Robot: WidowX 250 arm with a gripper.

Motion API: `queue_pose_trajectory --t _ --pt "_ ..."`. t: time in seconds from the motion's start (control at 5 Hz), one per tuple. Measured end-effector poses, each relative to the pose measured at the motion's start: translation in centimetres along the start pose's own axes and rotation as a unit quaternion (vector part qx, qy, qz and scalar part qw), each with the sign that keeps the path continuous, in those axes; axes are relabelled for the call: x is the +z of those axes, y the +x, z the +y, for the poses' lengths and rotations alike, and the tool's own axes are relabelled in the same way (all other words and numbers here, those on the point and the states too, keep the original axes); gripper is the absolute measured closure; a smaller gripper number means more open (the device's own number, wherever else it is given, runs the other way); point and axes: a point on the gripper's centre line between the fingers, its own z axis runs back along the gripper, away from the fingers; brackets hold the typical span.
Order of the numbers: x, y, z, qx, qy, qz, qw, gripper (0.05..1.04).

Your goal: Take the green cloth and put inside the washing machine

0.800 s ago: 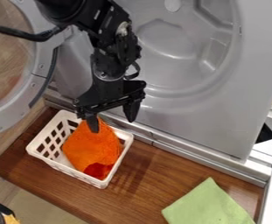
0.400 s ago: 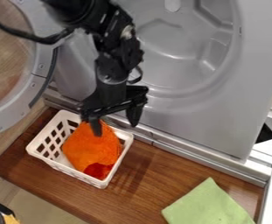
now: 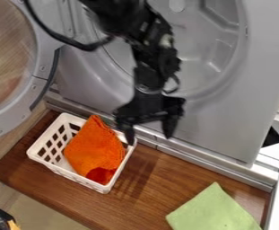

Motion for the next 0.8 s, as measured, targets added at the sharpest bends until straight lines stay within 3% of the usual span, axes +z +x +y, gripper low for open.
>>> queue_pose_trajectory --t 0.2,0.6,0.8 --pt "-0.8 -2.1 -2.1 -0.042 -0.023 0.005 0.9988 0.083" --pt "-4.2 -6.2 -4.4 -0.111 -0.039 0.020 0.9928 0.083" --pt "-5.6 -8.2 -4.9 -0.144 -0.032 0.025 0.9888 0.083"
